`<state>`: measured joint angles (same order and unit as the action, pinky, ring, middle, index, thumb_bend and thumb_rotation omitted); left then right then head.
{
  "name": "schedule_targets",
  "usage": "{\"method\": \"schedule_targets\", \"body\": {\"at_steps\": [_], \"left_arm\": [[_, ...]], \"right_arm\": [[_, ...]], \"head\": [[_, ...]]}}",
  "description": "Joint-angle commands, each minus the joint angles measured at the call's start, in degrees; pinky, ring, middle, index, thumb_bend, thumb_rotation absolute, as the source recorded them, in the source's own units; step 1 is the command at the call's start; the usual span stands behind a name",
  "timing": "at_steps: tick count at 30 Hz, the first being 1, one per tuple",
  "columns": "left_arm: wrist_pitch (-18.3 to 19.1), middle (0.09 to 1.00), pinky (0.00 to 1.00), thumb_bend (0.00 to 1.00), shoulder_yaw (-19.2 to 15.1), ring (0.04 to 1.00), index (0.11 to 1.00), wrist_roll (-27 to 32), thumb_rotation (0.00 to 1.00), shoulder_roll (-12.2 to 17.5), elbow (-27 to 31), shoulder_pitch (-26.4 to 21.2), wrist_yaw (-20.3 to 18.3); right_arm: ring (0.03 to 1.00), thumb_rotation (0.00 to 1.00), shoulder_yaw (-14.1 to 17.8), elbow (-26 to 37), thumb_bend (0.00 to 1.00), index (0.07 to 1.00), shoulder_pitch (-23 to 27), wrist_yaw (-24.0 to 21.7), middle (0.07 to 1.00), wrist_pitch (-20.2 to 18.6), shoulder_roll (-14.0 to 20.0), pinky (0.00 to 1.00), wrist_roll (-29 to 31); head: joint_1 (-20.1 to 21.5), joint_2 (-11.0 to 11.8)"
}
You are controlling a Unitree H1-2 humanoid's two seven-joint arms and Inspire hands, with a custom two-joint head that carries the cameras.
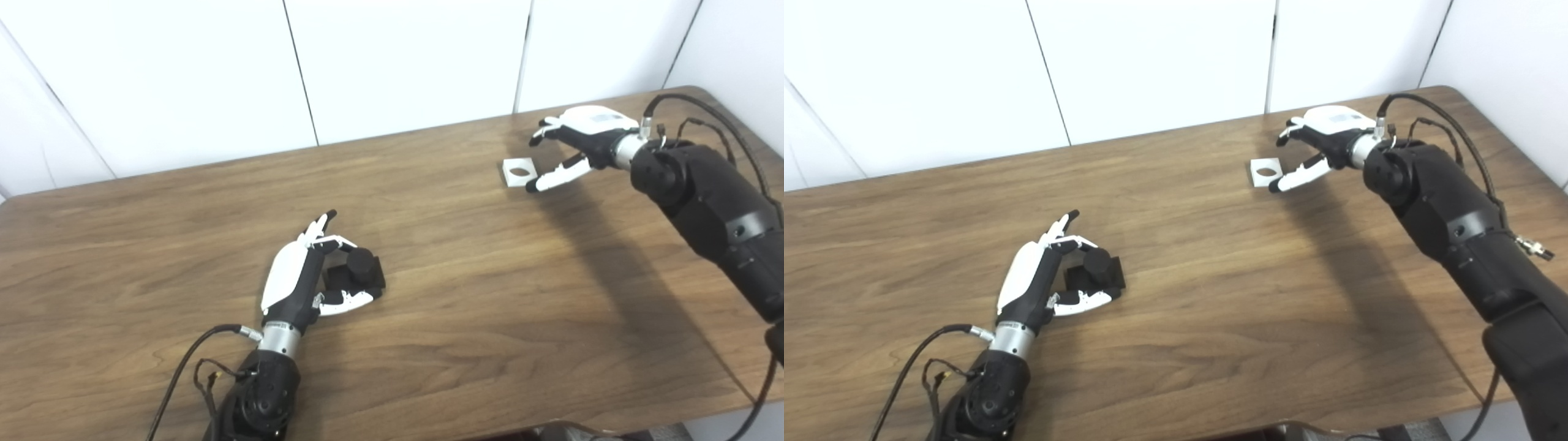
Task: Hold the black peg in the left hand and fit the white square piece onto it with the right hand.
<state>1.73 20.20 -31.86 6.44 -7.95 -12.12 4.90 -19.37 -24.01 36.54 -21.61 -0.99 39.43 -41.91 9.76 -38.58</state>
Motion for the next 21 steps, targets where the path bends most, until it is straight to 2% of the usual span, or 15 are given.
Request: {"method": "schedule_targets", "body": {"at_steps": [1, 8, 21], "left_arm": [[2.26, 0.991, 1.00, 0.52, 0.01, 1.000, 0.494, -1.86, 0.08, 0.98, -1.58, 0.59, -1.07], [2.78, 0.989, 1.00, 0.52, -0.06, 1.000, 0.494, -1.83, 0.08, 0.68, -1.13, 0.63, -1.30], [3.50, 0.992, 1.00, 0.52, 0.06, 1.000, 0.495, -2.17, 0.08, 0.54, -0.54, 0.99, -1.40]], "right_arm": [[0.991, 0.69, 0.37, 1.45, 0.79, 0.841, 2.61, 0.95, 0.969, 1.36, 0.99, 0.97, -0.23], [0.997, 0.67, -0.69, 0.93, 0.80, 0.851, 2.36, 0.99, 0.975, 0.52, -0.25, 0.98, -0.70], [0.995, 0.64, -1.76, -2.25, 0.79, 0.852, 2.60, 2.58, 0.974, 2.17, -2.64, 0.95, -0.24]], "head": [[0.06, 0.00], [-0.33, -0.43], [-1.25, -0.68]]}}
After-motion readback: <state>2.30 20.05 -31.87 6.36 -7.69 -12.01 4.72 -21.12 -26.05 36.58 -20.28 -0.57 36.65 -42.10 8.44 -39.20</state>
